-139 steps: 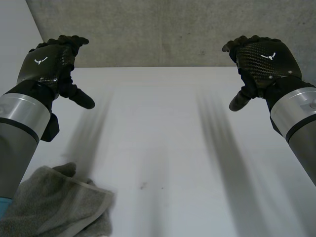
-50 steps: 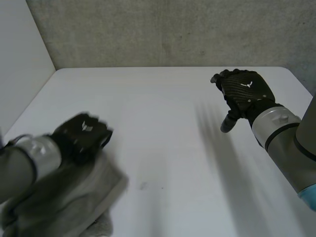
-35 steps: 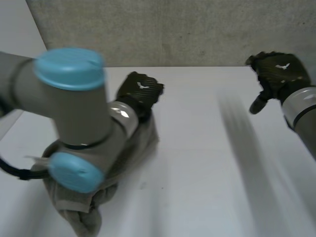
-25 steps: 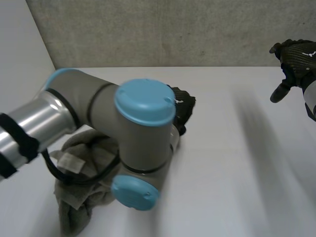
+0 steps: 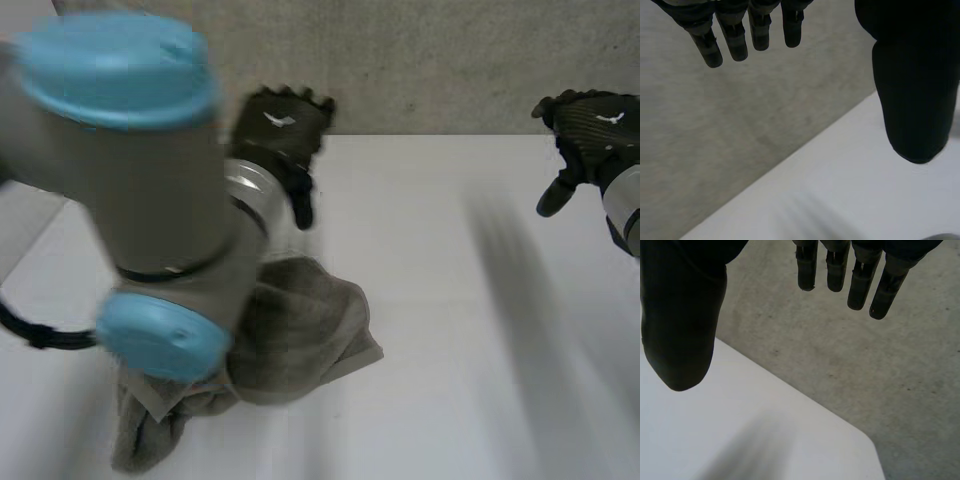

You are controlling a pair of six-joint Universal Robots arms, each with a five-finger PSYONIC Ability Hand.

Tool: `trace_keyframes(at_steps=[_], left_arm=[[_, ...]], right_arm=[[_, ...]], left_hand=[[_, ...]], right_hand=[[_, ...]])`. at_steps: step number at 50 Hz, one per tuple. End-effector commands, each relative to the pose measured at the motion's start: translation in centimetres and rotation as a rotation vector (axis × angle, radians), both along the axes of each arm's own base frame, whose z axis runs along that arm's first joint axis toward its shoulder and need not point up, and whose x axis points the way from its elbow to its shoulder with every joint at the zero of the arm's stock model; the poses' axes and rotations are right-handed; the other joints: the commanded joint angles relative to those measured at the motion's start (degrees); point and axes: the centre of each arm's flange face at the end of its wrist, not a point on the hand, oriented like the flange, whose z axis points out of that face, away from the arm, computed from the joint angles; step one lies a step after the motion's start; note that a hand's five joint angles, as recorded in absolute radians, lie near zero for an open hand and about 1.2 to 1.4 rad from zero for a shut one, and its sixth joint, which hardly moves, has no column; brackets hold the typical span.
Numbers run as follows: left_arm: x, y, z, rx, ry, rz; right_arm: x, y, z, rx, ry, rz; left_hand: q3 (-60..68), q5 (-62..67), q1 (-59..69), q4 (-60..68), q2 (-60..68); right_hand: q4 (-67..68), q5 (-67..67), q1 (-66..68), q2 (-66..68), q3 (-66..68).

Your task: Fold the towel.

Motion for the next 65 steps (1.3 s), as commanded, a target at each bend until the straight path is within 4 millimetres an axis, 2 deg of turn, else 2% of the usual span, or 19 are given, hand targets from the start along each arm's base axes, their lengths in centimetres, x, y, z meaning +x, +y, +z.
trace_keyframes(at_steps=[1, 3, 5, 10, 16, 21, 26, 31, 37, 49, 53, 55, 56, 57, 58, 59, 60, 61, 65], left_arm=[[5.8, -2.2, 0.3, 0.031, -0.028, 0.148], [8.5, -2.9, -0.3, 0.064, -0.046, 0.211], [9.6, -3.0, -0.8, 0.084, -0.054, 0.226], [12.5, -3.1, -2.4, 0.152, -0.071, 0.241], [15.2, -2.4, -4.6, 0.245, -0.080, 0.240], [17.5, -1.9, -5.5, 0.282, -0.073, 0.283], [19.2, -1.4, -6.3, 0.316, -0.056, 0.313], [19.3, -0.4, -6.8, 0.342, -0.030, 0.271], [19.3, 0.8, -7.0, 0.361, 0.014, 0.251], [19.5, 2.0, -8.6, 0.418, 0.021, 0.261], [19.4, 2.1, -8.8, 0.420, 0.026, 0.253], [19.3, 2.1, -8.9, 0.418, 0.032, 0.250], [19.2, 2.2, -8.9, 0.422, 0.040, 0.243], [19.1, 2.2, -8.8, 0.424, 0.050, 0.244], [19.1, 2.2, -8.8, 0.424, 0.050, 0.244], [19.0, 2.3, -8.8, 0.426, 0.060, 0.241], [18.8, 2.4, -8.6, 0.426, 0.071, 0.233], [18.8, 2.4, -8.6, 0.426, 0.072, 0.233], [17.9, 2.8, -8.0, 0.415, 0.094, 0.196]], right_arm=[[4.3, 4.5, -0.6, 0.104, 0.013, 0.203], [5.2, 5.7, -0.8, 0.126, 0.016, 0.254], [7.4, 8.2, -0.8, 0.154, 0.000, 0.350], [10.0, 10.8, -0.8, 0.199, -0.078, 0.446], [13.2, 12.2, -2.8, 0.344, -0.217, 0.511], [14.5, 12.8, -3.9, 0.403, -0.255, 0.534], [17.4, 14.8, -5.5, 0.477, -0.292, 0.594], [20.0, 16.6, -7.4, 0.557, -0.326, 0.638], [21.7, 17.9, -9.0, 0.611, -0.344, 0.665], [22.0, 17.6, -12.0, 0.654, -0.343, 0.575], [22.2, 17.3, -12.7, 0.660, -0.349, 0.553], [22.3, 17.2, -12.7, 0.654, -0.352, 0.546], [22.2, 17.0, -12.5, 0.642, -0.355, 0.533], [22.2, 17.0, -12.5, 0.642, -0.355, 0.532], [22.1, 16.8, -11.9, 0.621, -0.363, 0.515], [22.1, 16.8, -11.9, 0.621, -0.363, 0.515], [21.8, 16.3, -11.0, 0.585, -0.380, 0.483], [21.4, 15.5, -9.5, 0.527, -0.406, 0.444], [20.3, 13.8, -7.0, 0.442, -0.450, 0.398]], left_hand=[[3.01, 1.05, 2.70, 2.97, 2.99], [5.35, 3.39, 5.04, 5.31, 5.33], [7.86, 5.90, 7.55, 7.82, 7.84], [12.59, 10.63, 12.28, 12.55, 12.57], [12.60, 10.64, 12.29, 12.56, 12.58], [13.93, 11.97, 13.62, 13.89, 13.91], [18.30, 16.34, 17.99, 18.26, 18.28], [22.86, 20.89, 22.54, 22.81, 22.83], [25.87, 23.91, 25.56, 25.83, 25.85], [33.79, 31.82, 33.47, 33.74, 33.76], [33.96, 32.00, 33.65, 33.92, 33.94], [33.96, 32.00, 33.65, 33.92, 33.94], [33.96, 32.00, 33.65, 33.92, 33.94], [33.96, 32.00, 33.65, 33.92, 33.94], [33.96, 32.00, 33.65, 33.92, 33.94], [33.96, 32.00, 33.65, 33.92, 33.94], [33.96, 32.00, 33.65, 33.92, 33.94], [33.96, 32.00, 33.65, 33.92, 33.94], [33.12, 31.16, 32.81, 33.08, 33.10]], right_hand=[[-4.66, -3.23, -2.73, -4.27, -3.77], [-3.23, -1.80, -1.30, -2.84, -2.35], [-1.39, 0.04, 0.55, -0.99, -0.50], [-2.55, -1.12, -0.62, -2.16, -1.67], [-3.40, -1.97, -1.47, -3.01, -2.51], [-2.73, -1.30, -0.80, -2.33, -1.84], [-1.89, -0.46, 0.04, -1.49, -1.00], [-0.88, 0.55, 1.05, -0.49, 0.01], [2.31, 3.74, 4.24, 2.70, 3.19], [11.91, 13.34, 13.84, 12.30, 12.79], [23.12, 24.55, 25.05, 23.51, 24.01], [30.91, 32.34, 32.84, 31.31, 31.80], [41.74, 43.17, 43.67, 42.13, 42.63], [41.85, 43.28, 43.78, 42.24, 42.73], [54.17, 55.60, 56.10, 54.56, 55.06], [54.29, 55.72, 56.23, 54.69, 55.18], [65.23, 66.66, 67.16, 65.62, 66.12], [65.34, 66.77, 67.27, 65.73, 66.22], [65.34, 66.77, 67.27, 65.73, 66.23]])
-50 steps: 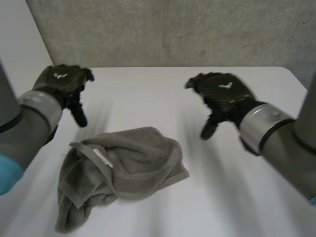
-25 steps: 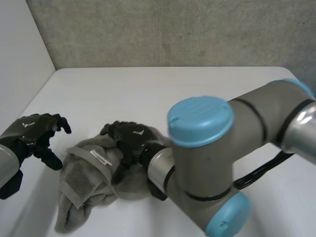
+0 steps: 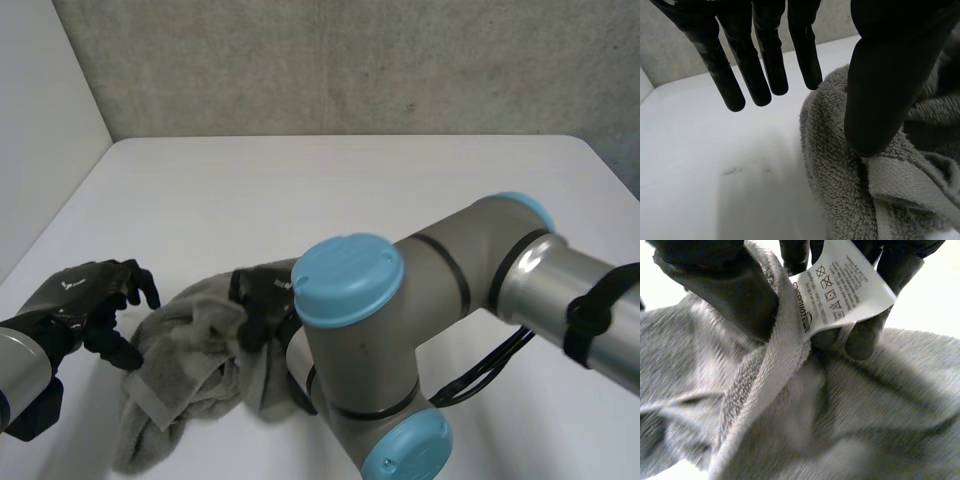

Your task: Fold the towel.

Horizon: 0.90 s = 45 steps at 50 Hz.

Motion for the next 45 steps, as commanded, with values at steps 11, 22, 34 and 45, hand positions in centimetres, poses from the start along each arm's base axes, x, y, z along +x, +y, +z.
trace_keyframes(at_steps=[11, 22, 34, 45], left_arm=[[-3.4, 1.6, 1.9, -0.058, 0.066, -0.144], [-5.7, 3.3, 2.1, -0.140, 0.085, -0.271], [-9.7, 5.2, 0.3, -0.171, 0.099, -0.453], [-14.4, 3.9, -3.9, -0.128, 0.050, -0.548]], right_arm=[[-8.8, -8.9, 8.5, -0.267, 0.017, -0.271], [-14.8, -11.9, 7.7, -0.300, 0.122, -0.347], [-16.5, -12.2, 5.7, -0.320, 0.234, -0.322], [-17.8, -12.6, 4.8, -0.309, 0.279, -0.340]], left_hand=[[-6.09, -5.94, -6.06, -6.07, -6.08], [-9.30, -9.15, -9.27, -9.28, -9.29], [-6.27, -6.12, -6.24, -6.25, -6.26], [-0.73, -0.58, -0.70, -0.71, -0.72]], right_hand=[[4.59, 3.89, 4.41, 4.90, 4.92], [4.59, 3.89, 4.41, 4.90, 4.92], [4.59, 3.89, 4.41, 4.90, 4.92], [4.59, 3.89, 4.41, 4.90, 4.92]])
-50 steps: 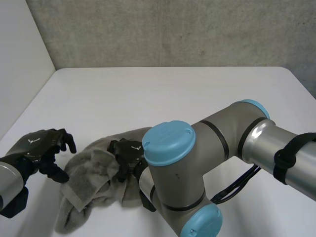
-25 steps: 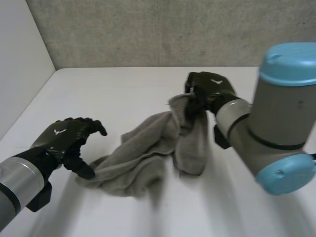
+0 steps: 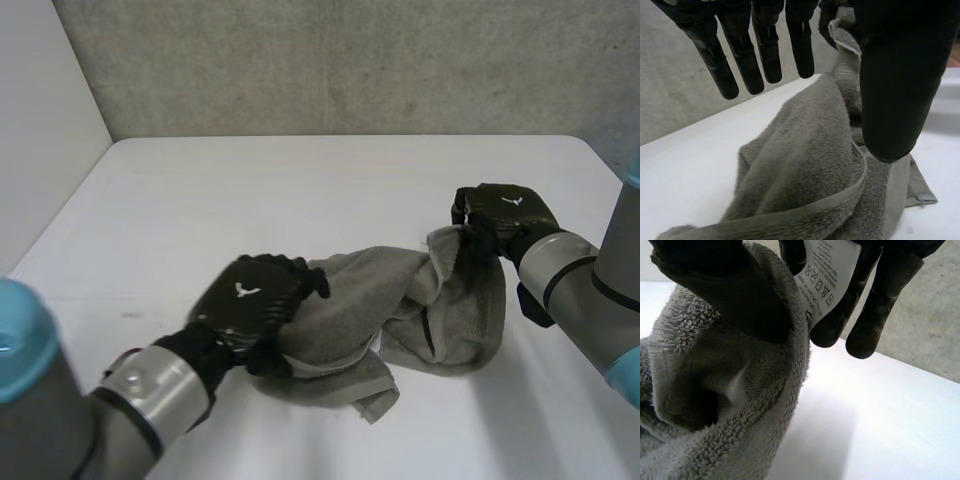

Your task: Fold the towel.

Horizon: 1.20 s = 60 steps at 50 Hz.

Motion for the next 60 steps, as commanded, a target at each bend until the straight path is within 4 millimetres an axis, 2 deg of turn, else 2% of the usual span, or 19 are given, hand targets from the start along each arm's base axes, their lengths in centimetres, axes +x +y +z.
trace_keyframes(at_steps=[1, 3, 7, 14, 21, 28, 30, 42, 44, 46, 47, 49, 51, 52, 55, 57, 58, 59, 60], left_arm=[[-2.8, -1.1, -2.9, 0.024, -0.063, -0.045], [-3.1, -1.8, -4.3, 0.005, -0.141, -0.008], [-2.6, -2.5, -4.8, -0.029, -0.203, 0.068], [-1.4, -3.0, -4.0, -0.059, -0.219, 0.162], [-0.8, -2.8, -4.0, -0.056, -0.229, 0.171], [-0.9, -3.5, -4.6, -0.058, -0.232, 0.182], [-1.5, -4.2, -5.4, -0.060, -0.232, 0.179], [-3.9, -6.2, -6.0, -0.083, -0.192, 0.129], [-4.2, -6.3, -6.1, -0.083, -0.187, 0.114], [-4.6, -6.5, -6.3, -0.081, -0.178, 0.090], [-4.6, -6.5, -6.3, -0.081, -0.178, 0.090], [-4.9, -6.5, -6.7, -0.072, -0.179, 0.066], [-5.0, -6.6, -6.8, -0.073, -0.177, 0.063], [-5.0, -6.6, -6.8, -0.073, -0.177, 0.063], [-5.3, -7.2, -5.8, -0.105, -0.159, 0.075], [-5.6, -8.4, -2.2, -0.182, -0.096, 0.102], [-5.6, -8.4, -2.2, -0.183, -0.095, 0.102], [-5.3, -9.1, 1.2, -0.254, -0.038, 0.135], [-5.3, -9.1, 1.2, -0.255, -0.038, 0.136]], right_arm=[[-0.6, -0.1, -0.2, 0.005, 0.009, -0.015], [-0.9, -0.3, -0.2, 0.003, 0.011, -0.025], [-2.2, -1.1, 0.1, -0.027, 0.021, -0.062], [-4.4, -2.6, -0.5, -0.066, 0.076, -0.118], [-5.7, -3.2, -0.9, -0.071, 0.121, -0.147], [-5.4, -2.7, -1.4, -0.051, 0.114, -0.104], [-5.2, -2.6, -1.5, -0.048, 0.112, -0.092], [-4.9, -2.2, -1.4, -0.050, 0.111, -0.076], [-4.9, -2.2, -1.4, -0.051, 0.113, -0.076], [-4.9, -2.3, -1.4, -0.054, 0.112, -0.076], [-4.9, -2.3, -1.4, -0.055, 0.112, -0.076], [-4.9, -2.4, -1.2, -0.060, 0.111, -0.075], [-4.9, -2.7, -0.7, -0.080, 0.112, -0.075], [-4.9, -2.7, -0.7, -0.080, 0.112, -0.075], [-4.6, -3.3, 0.4, -0.120, 0.103, -0.074], [-4.6, -3.7, 1.2, -0.150, 0.094, -0.076], [-4.6, -4.1, 2.1, -0.177, 0.082, -0.080], [-4.5, -4.2, 3.7, -0.225, 0.068, -0.079], [-4.5, -4.2, 3.7, -0.226, 0.068, -0.079]], left_hand=[[7.97, 7.96, 7.93, 7.97, 7.92], [7.80, 7.79, 7.76, 7.80, 7.75], [6.63, 6.62, 6.59, 6.63, 6.58], [-3.96, -3.97, -3.99, -3.95, -4.00], [-5.66, -5.67, -5.70, -5.66, -5.71], [-4.65, -4.66, -4.69, -4.64, -4.69], [-4.15, -4.16, -4.19, -4.14, -4.20], [-2.13, -2.14, -2.16, -2.12, -2.17], [1.57, 1.56, 1.54, 1.58, 1.53], [14.28, 14.27, 14.24, 14.29, 14.24], [14.36, 14.35, 14.32, 14.36, 14.31], [40.97, 40.96, 40.93, 40.97, 40.92], [50.57, 50.56, 50.54, 50.58, 50.53], [50.67, 50.66, 50.63, 50.67, 50.62], [50.67, 50.66, 50.63, 50.67, 50.62], [50.67, 50.66, 50.63, 50.67, 50.62], [50.67, 50.66, 50.63, 50.67, 50.62], [50.67, 50.66, 50.63, 50.67, 50.62], [50.67, 50.66, 50.63, 50.67, 50.62]], right_hand=[[3.44, 3.09, 3.79, 4.81, 4.37], [3.44, 3.09, 3.79, 4.81, 4.37], [3.44, 3.09, 3.79, 4.81, 4.37], [3.44, 3.09, 3.79, 4.81, 4.37], [3.44, 3.09, 3.79, 4.81, 4.37], [3.44, 3.09, 3.79, 4.81, 4.37], [3.44, 3.09, 3.79, 4.81, 4.37], [3.44, 3.09, 3.79, 4.81, 4.37], [3.44, 3.09, 3.79, 4.81, 4.37], [3.44, 3.09, 3.79, 4.81, 4.37], [3.44, 3.09, 3.79, 4.81, 4.37], [3.44, 3.09, 3.79, 4.81, 4.37], [3.44, 3.09, 3.79, 4.81, 4.37], [3.44, 3.09, 3.79, 4.81, 4.37], [3.44, 3.09, 3.79, 4.81, 4.37], [3.44, 3.09, 3.79, 4.81, 4.37], [3.44, 3.09, 3.79, 4.81, 4.37], [3.44, 3.09, 3.79, 4.81, 4.37], [3.44, 3.09, 3.79, 4.81, 4.37]])
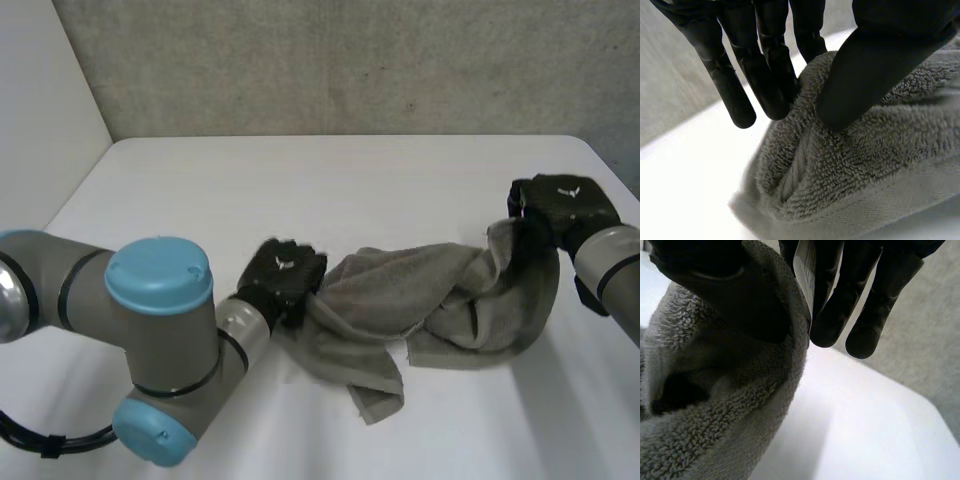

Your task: Fold the towel.

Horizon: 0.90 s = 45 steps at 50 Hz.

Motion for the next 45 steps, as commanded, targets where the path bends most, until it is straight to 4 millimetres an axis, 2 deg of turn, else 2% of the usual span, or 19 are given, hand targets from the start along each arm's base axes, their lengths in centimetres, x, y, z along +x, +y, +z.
trace_keyframes(at_steps=[1, 2, 3, 4, 5, 6, 7, 8, 9, 10, 12, 14, 22, 29, 31, 36, 42, 44, 45], left_arm=[[0.9, -2.2, 10.6, -0.239, 0.175, 0.084], [0.9, -2.2, 10.6, -0.239, 0.176, 0.084], [2.1, -2.5, 14.1, -0.318, 0.228, 0.128], [3.5, -2.4, 17.6, -0.398, 0.280, 0.170], [3.5, -2.4, 17.6, -0.399, 0.281, 0.171], [4.2, -1.7, 20.0, -0.452, 0.318, 0.179], [5.0, -0.7, 22.2, -0.498, 0.352, 0.182], [5.0, -0.7, 22.2, -0.498, 0.352, 0.182], [5.9, 0.5, 24.2, -0.538, 0.378, 0.185], [5.9, 0.5, 24.2, -0.538, 0.378, 0.185], [7.4, 2.5, 26.5, -0.571, 0.398, 0.190], [8.0, 3.2, 27.0, -0.573, 0.393, 0.192], [9.1, 4.1, 26.1, -0.476, 0.316, 0.207], [8.9, 3.0, 23.6, -0.386, 0.245, 0.223], [8.1, 0.6, 20.5, -0.308, 0.183, 0.238], [7.1, -3.0, 17.1, -0.231, 0.126, 0.264], [5.5, -7.9, 17.0, -0.295, 0.165, 0.286], [4.9, -9.7, 17.8, -0.350, 0.202, 0.292], [4.4, -11.5, 19.8, -0.439, 0.266, 0.303]], right_arm=[[0.2, -0.7, 6.2, -0.193, -0.051, 0.005], [0.0, 0.2, 9.0, -0.273, -0.068, 0.007], [0.0, 0.2, 9.0, -0.274, -0.069, 0.007], [-0.1, 1.0, 11.1, -0.336, -0.083, 0.007], [-0.3, 1.8, 13.2, -0.398, -0.096, 0.006], [-0.4, 1.8, 13.2, -0.399, -0.096, 0.006], [-0.6, 2.6, 15.0, -0.450, -0.109, 0.007], [-0.6, 2.6, 15.0, -0.450, -0.109, 0.007], [-0.7, 3.4, 16.6, -0.491, -0.116, 0.011], [-0.8, 4.1, 17.6, -0.500, -0.107, 0.020], [-0.9, 4.8, 18.1, -0.473, -0.097, 0.024], [-0.9, 5.5, 18.7, -0.438, -0.088, 0.036], [-1.4, 7.2, 20.1, -0.280, -0.044, 0.092], [0.0, 5.0, 15.9, -0.058, 0.019, 0.190], [0.2, 4.4, 15.1, -0.034, 0.024, 0.196], [1.1, 1.8, 13.0, -0.005, 0.010, 0.206], [4.5, -3.5, 11.6, -0.169, -0.068, 0.199], [5.0, -5.2, 11.8, -0.247, -0.097, 0.169], [5.0, -5.2, 11.8, -0.247, -0.097, 0.169]], left_hand=[[11.53, 12.60, 12.67, 11.51, 11.59], [11.53, 12.60, 12.67, 11.51, 11.59], [11.53, 12.60, 12.67, 11.51, 11.59], [11.53, 12.60, 12.67, 11.51, 11.59], [11.53, 12.60, 12.67, 11.51, 11.59], [11.53, 12.60, 12.67, 11.51, 11.59], [11.53, 12.60, 12.67, 11.51, 11.59], [11.53, 12.60, 12.67, 11.51, 11.59], [11.53, 12.60, 12.67, 11.51, 11.59], [11.53, 12.60, 12.67, 11.51, 11.59], [11.53, 12.60, 12.67, 11.51, 11.59], [11.53, 12.60, 12.67, 11.51, 11.59], [11.53, 12.60, 12.67, 11.51, 11.59], [11.53, 12.60, 12.67, 11.51, 11.59], [11.53, 12.60, 12.67, 11.51, 11.59], [11.53, 12.60, 12.67, 11.51, 11.59], [11.53, 12.60, 12.67, 11.51, 11.59], [11.53, 12.60, 12.67, 11.51, 11.59], [11.53, 12.60, 12.67, 11.51, 11.59]], right_hand=[[3.44, 3.09, 3.64, 4.65, 4.37], [3.44, 3.09, 3.64, 4.65, 4.37], [3.44, 3.09, 3.64, 4.65, 4.37], [3.44, 3.09, 3.64, 4.65, 4.37], [3.44, 3.09, 3.64, 4.65, 4.37], [3.44, 3.09, 3.64, 4.65, 4.37], [3.44, 3.09, 3.64, 4.65, 4.37], [3.44, 3.09, 3.64, 4.65, 4.37], [3.44, 3.09, 3.64, 4.65, 4.37], [3.44, 3.09, 3.64, 4.65, 4.37], [3.44, 3.09, 3.64, 4.65, 4.37], [3.44, 3.09, 3.64, 4.65, 4.37], [3.44, 3.09, 3.64, 4.65, 4.37], [3.44, 3.09, 3.64, 4.65, 4.37], [3.44, 3.09, 3.64, 4.65, 4.37], [3.44, 3.09, 3.64, 4.65, 4.37], [3.44, 3.09, 3.64, 4.65, 4.37], [3.44, 3.09, 3.64, 4.65, 4.37], [3.44, 3.09, 3.64, 4.65, 4.37]])
